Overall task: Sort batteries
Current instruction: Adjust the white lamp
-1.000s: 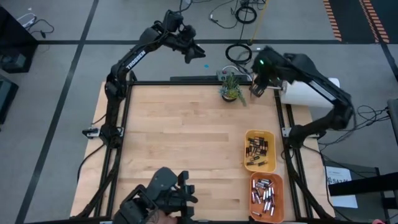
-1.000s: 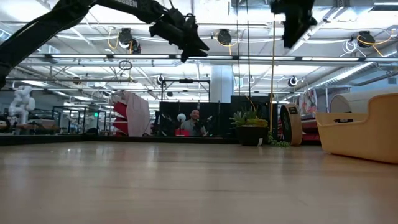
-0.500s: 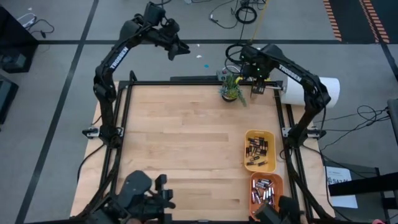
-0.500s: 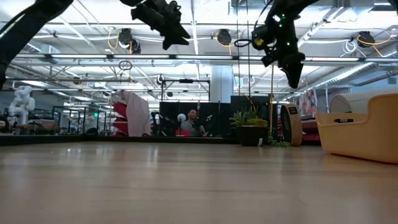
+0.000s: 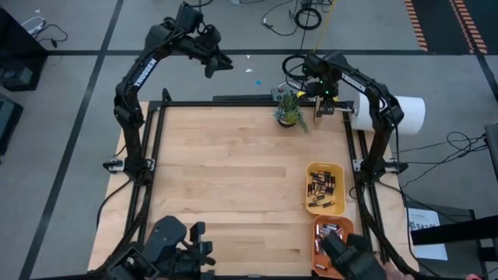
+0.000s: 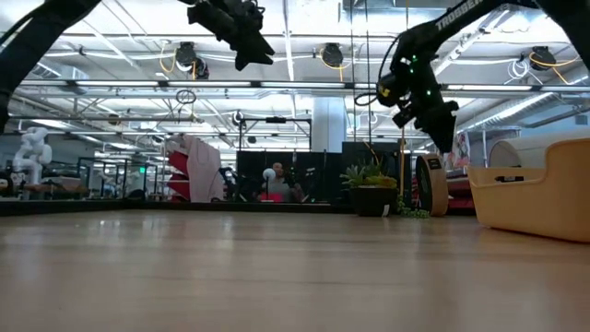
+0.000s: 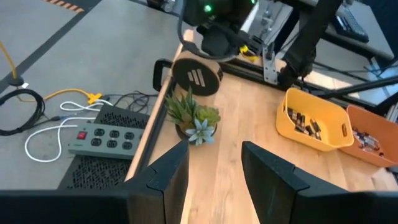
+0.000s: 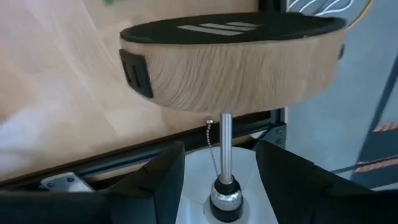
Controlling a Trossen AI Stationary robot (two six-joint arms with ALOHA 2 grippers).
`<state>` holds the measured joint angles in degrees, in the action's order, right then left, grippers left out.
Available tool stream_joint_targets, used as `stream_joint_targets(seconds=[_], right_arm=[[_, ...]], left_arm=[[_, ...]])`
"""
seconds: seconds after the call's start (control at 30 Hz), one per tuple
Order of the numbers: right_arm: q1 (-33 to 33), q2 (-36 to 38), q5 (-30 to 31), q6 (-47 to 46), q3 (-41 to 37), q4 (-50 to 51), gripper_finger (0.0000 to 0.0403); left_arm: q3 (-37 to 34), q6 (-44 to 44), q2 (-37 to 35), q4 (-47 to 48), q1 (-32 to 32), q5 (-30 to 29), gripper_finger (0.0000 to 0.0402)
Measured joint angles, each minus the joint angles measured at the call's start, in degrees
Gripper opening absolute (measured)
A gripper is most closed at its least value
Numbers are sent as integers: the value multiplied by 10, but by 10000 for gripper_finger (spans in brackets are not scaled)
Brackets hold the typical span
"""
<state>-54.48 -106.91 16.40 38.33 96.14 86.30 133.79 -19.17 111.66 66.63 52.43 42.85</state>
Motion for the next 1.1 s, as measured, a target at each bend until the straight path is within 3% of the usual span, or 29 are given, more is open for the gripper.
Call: stream_joint_targets(seconds=[0.53,0.87,1.1], right_arm=[[-46,-87,-1,-28,0,-18,192],[-44,-110,-78,22,1,-55,192],[-48,-112,-93,36,1,-74,173]], left_arm=[[-1,-29,1,32,0,0,157],[-1,-38,1,36,0,3,157],[-1,-38,1,35,0,4,157]])
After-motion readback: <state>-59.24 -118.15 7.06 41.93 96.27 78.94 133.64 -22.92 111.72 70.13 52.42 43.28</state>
